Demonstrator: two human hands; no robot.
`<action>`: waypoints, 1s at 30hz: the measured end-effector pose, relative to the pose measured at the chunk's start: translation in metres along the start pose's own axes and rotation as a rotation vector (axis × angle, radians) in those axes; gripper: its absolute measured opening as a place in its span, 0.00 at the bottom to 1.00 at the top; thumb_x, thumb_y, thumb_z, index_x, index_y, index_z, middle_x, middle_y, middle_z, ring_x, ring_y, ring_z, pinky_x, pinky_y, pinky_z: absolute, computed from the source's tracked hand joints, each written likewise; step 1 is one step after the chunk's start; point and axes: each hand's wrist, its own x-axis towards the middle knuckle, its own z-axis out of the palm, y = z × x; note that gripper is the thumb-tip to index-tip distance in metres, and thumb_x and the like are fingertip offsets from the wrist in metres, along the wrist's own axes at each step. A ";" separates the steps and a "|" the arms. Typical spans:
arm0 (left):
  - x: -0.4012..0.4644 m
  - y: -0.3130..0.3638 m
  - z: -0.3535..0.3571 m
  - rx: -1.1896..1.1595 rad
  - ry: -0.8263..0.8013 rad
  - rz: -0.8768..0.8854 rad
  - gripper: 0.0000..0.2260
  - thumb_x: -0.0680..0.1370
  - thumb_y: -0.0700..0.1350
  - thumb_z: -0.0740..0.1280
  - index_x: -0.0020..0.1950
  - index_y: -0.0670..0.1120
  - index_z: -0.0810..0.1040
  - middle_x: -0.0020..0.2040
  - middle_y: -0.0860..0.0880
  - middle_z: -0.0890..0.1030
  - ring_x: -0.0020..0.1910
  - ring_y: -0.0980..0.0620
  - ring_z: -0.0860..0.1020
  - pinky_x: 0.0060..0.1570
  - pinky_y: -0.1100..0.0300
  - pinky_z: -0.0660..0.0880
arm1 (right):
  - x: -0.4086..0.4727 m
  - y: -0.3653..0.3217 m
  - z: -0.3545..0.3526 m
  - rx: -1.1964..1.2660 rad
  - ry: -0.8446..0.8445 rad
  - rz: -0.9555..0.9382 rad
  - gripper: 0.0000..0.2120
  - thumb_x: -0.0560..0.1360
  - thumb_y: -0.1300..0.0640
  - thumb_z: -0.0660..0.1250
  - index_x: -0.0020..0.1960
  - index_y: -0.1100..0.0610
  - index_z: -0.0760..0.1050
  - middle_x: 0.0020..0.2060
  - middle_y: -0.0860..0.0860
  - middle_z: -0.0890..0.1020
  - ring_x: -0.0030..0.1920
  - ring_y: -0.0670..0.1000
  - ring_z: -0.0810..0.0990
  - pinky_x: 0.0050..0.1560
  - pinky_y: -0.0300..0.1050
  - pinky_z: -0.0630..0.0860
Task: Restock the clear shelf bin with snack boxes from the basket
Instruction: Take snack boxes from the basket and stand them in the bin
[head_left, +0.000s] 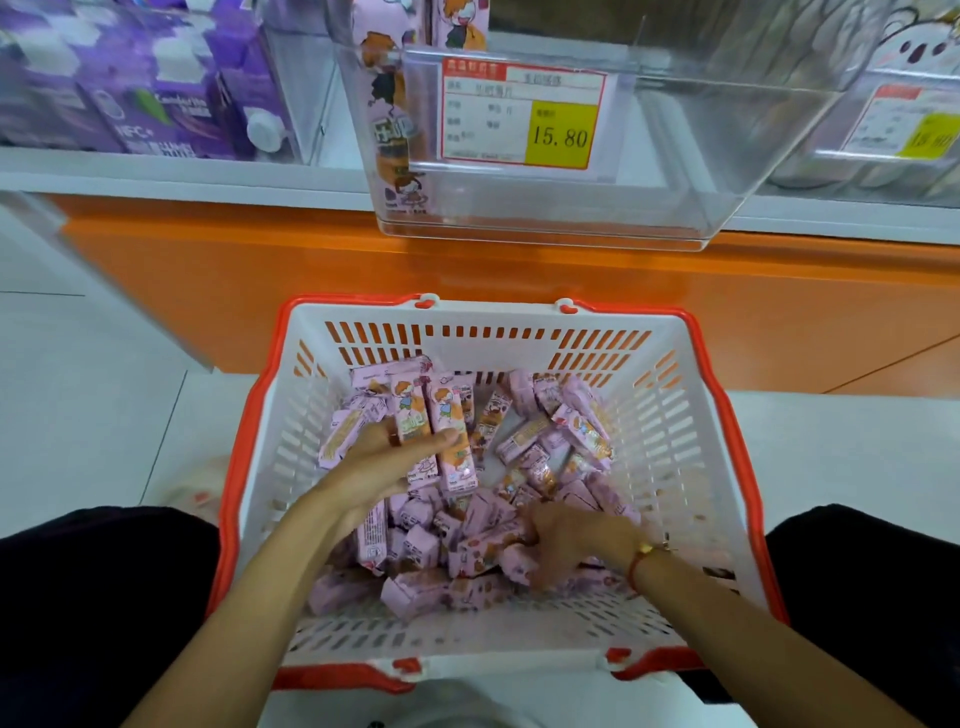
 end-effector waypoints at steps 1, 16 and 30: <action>0.000 0.000 0.000 -0.023 -0.042 -0.003 0.09 0.66 0.57 0.73 0.41 0.55 0.82 0.38 0.69 0.81 0.48 0.69 0.71 0.57 0.52 0.65 | 0.002 -0.002 0.008 -0.052 0.111 -0.023 0.26 0.66 0.47 0.75 0.56 0.57 0.69 0.47 0.52 0.77 0.49 0.56 0.77 0.40 0.40 0.70; -0.080 0.134 0.002 0.394 -0.371 0.268 0.18 0.63 0.61 0.75 0.51 0.63 0.80 0.54 0.58 0.83 0.55 0.59 0.80 0.55 0.65 0.71 | -0.180 -0.057 -0.135 0.599 0.005 -0.368 0.10 0.76 0.62 0.61 0.50 0.55 0.80 0.39 0.49 0.85 0.38 0.49 0.82 0.48 0.47 0.82; -0.150 0.219 -0.035 -0.217 0.367 0.886 0.09 0.71 0.49 0.70 0.51 0.51 0.80 0.44 0.58 0.85 0.44 0.61 0.83 0.41 0.67 0.75 | -0.340 -0.109 -0.216 0.885 0.766 -1.124 0.07 0.67 0.57 0.71 0.45 0.53 0.82 0.44 0.52 0.84 0.43 0.47 0.83 0.47 0.40 0.80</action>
